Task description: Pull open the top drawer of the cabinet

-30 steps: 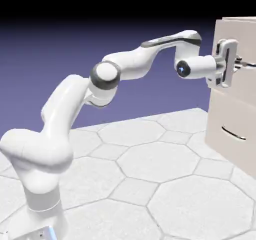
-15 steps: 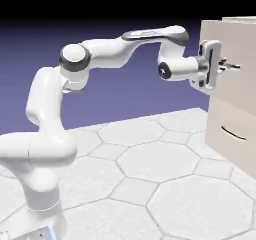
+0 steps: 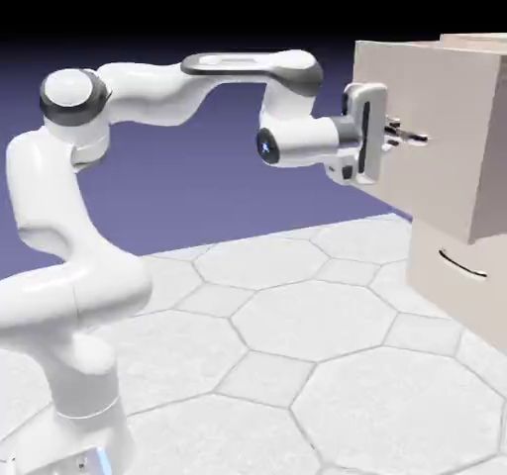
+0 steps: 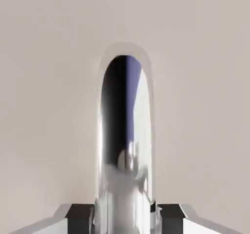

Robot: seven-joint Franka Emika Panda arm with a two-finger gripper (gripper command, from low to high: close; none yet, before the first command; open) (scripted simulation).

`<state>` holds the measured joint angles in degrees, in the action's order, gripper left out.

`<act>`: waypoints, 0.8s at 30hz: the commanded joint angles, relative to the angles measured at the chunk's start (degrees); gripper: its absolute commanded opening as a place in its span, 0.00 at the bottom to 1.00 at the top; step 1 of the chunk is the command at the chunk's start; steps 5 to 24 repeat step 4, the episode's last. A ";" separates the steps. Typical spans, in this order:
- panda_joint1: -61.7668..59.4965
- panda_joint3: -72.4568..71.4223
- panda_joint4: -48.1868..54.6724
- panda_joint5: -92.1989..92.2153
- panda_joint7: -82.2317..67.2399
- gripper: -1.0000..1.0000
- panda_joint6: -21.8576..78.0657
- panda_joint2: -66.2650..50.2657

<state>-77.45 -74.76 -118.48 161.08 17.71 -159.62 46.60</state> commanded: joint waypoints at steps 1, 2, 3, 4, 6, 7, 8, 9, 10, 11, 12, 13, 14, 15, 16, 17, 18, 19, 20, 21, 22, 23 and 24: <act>2.08 1.52 -1.67 -0.18 0.09 0.00 0.13 0.41; 2.73 1.99 -2.20 -0.23 0.12 0.00 0.16 0.54; 2.73 1.99 -2.20 -0.23 0.12 1.00 0.16 0.54; 2.73 1.99 -2.20 -0.23 0.12 1.00 0.16 0.54; 2.73 1.99 -2.20 -0.23 0.12 1.00 0.16 0.54; 2.73 1.99 -2.20 -0.23 0.12 1.00 0.16 0.54; 2.73 1.99 -2.20 -0.23 0.12 1.00 0.16 0.54; 2.73 1.99 -2.20 -0.23 0.12 1.00 0.16 0.54; 2.73 1.99 -2.20 -0.23 0.12 1.00 0.16 0.54; 2.73 1.99 -2.20 -0.23 0.12 1.00 0.16 0.54; 2.73 1.99 -2.20 -0.23 0.12 1.00 0.16 0.54; 2.73 1.99 -2.20 -0.23 0.12 1.00 0.16 0.54; 2.73 1.99 -2.20 -0.23 0.12 1.00 0.16 0.54; 2.73 1.99 -2.20 -0.23 0.12 1.00 0.16 0.54; 2.73 1.99 -2.20 -0.23 0.12 1.00 0.16 0.54; 2.73 1.99 -2.20 -0.23 0.12 1.00 0.16 0.54; 2.73 1.99 -2.20 -0.23 0.12 1.00 0.16 0.54; 2.73 1.99 -2.20 -0.23 0.12 1.00 0.16 0.54; 2.73 1.99 -2.20 -0.23 0.12 1.00 0.16 0.54; 2.73 1.99 -2.20 -0.23 0.12 1.00 0.16 0.54; 2.73 1.99 -2.20 -0.23 0.12 1.00 0.16 0.54; 2.73 1.99 -2.20 -0.23 0.12 1.00 0.16 0.54; 2.73 1.99 -2.20 -0.23 0.12 1.00 0.16 0.54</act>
